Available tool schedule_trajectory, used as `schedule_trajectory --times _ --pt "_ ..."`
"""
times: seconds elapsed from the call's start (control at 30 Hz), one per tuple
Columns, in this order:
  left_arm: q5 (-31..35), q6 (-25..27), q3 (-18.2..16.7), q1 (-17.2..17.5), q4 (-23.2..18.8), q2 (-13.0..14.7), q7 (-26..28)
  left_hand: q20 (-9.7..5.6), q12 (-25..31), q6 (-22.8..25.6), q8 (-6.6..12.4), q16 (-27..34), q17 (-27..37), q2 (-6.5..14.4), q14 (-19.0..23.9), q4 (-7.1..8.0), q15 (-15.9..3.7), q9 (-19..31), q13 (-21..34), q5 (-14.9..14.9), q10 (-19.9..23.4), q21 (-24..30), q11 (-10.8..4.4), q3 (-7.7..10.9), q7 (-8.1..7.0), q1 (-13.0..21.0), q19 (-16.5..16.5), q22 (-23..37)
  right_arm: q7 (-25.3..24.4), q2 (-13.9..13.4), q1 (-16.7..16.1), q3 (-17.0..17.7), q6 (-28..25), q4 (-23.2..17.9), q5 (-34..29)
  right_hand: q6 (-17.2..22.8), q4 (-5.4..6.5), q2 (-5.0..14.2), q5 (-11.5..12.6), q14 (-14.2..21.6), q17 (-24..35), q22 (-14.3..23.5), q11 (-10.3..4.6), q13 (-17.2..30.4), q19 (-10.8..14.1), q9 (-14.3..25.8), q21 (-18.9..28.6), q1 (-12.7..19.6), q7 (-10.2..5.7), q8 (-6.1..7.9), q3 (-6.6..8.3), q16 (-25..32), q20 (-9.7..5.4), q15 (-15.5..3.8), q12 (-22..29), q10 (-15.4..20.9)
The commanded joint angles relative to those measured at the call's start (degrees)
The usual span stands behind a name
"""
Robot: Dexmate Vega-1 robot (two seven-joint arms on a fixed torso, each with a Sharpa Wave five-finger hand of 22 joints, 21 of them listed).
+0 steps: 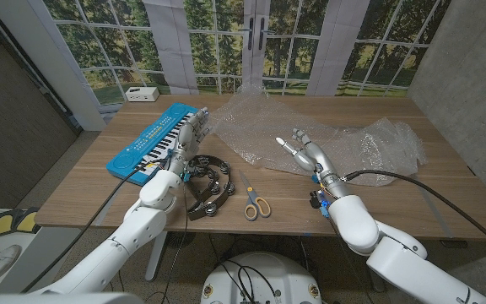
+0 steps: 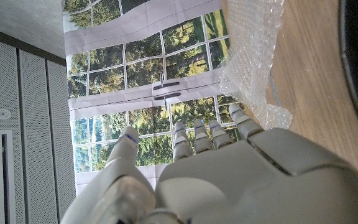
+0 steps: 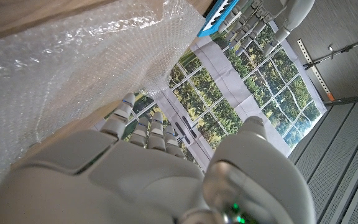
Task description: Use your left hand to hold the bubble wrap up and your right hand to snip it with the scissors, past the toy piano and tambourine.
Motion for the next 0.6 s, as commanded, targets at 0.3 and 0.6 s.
schedule_trajectory --times 0.3,0.6 --pt "0.0 -0.8 -0.7 0.5 -0.4 0.4 -0.2 0.10 0.3 -0.2 -0.10 -0.2 0.1 0.4 -0.9 -0.15 0.01 0.2 0.1 0.3 0.0 -0.1 -0.23 0.40 -0.45 0.3 -0.3 0.2 1.2 -0.8 1.6 -2.6 -5.8 -2.4 -3.8 0.5 -0.57 -0.13 -0.2 1.5 0.1 0.2 -1.37 0.3 0.8 0.1 0.3 0.5 0.14 0.34 -0.03 0.8 0.25 -0.26 0.8 1.3" --pt "-0.3 -4.8 -1.0 0.5 2.6 -2.5 0.2 -0.54 0.9 2.3 0.71 0.3 0.1 0.6 0.5 -0.35 -0.73 0.2 0.1 0.4 1.9 0.1 -0.65 0.56 -0.73 0.7 0.2 0.1 -0.3 0.0 1.6 -3.6 -8.3 -3.0 -5.5 2.0 -0.43 -0.06 -0.2 2.2 0.4 0.3 -1.41 0.5 1.6 0.1 0.5 -0.2 -0.43 0.88 -0.07 1.2 0.76 -0.44 1.4 3.2"
